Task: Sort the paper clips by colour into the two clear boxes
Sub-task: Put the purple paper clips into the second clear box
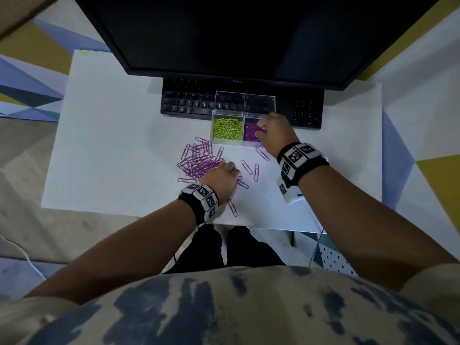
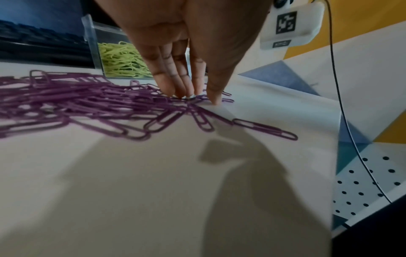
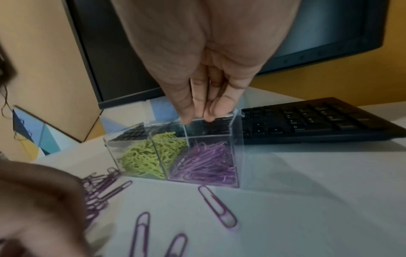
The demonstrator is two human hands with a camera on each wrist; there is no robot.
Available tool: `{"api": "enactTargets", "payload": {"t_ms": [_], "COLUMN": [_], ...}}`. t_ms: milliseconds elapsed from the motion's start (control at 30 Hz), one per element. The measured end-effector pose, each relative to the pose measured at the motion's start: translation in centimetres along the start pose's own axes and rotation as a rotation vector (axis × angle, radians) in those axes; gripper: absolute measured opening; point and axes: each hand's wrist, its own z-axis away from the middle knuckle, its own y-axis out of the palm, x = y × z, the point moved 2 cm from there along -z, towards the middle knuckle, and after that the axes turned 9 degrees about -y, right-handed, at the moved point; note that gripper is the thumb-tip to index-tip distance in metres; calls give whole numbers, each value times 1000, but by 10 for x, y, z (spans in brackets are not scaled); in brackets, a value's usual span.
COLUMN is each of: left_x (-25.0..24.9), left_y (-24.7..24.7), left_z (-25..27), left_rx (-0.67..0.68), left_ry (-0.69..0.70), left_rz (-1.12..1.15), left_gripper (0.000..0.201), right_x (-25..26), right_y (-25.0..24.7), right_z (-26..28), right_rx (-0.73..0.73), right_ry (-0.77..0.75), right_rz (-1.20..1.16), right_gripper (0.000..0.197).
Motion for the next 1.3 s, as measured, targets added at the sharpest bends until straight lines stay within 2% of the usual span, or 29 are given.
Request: {"api": "enactTargets", "payload": {"t_ms": [100,133,167,267,333,433,533,700,867,933,1033,1133,1233,1300], "left_x": [-3,-5,-7,-11,-12,-12,-10,2,3,1,1,2,0,0], "left_y": [0,1,1,3,6,8,9,10,8,7,8,16,15,16], "left_z": [-1,-2,-2,0,1,2,4,9,10,11,12,7,7,6], "left_rx": [-40,-52,-65,-94,-91,-50,-28,-81,-49,-69,-53,-152,-188,-181], "left_ry": [22,30,37,62,71,70,77,64,84,86,133,222,257,264], "left_rz": [-32,-30,-26,-19,-34,-67,-130,-150,-254,-280,-295,-339,-339,-354], "left_gripper": [35,33,30,22,21,29,38,35,33,40,46,41,41,42], "right_x": [2,2,2,-5,-9,-1,8,13,9,5,-2,-15,-19,-16], "right_y": [0,4,10,36,53,70,83,90,91,88,75,59,55,59], "right_z": [24,34,44,60,62,59,57,57,53,52,55,65,80,87], "right_rx": [-175,-190,-168,21,108,33,37,57,86,94,54,-42,-19,18], "right_ry": [-20,-7,16,169,274,259,171,33,20,14,49,187,272,279], "right_rz": [-75,-72,-68,42,91,80,130,75,43,47,-34,-163,-163,-131], "right_gripper": [13,17,25,19,51,61,52,24,20,19,18,16,14,19]}}
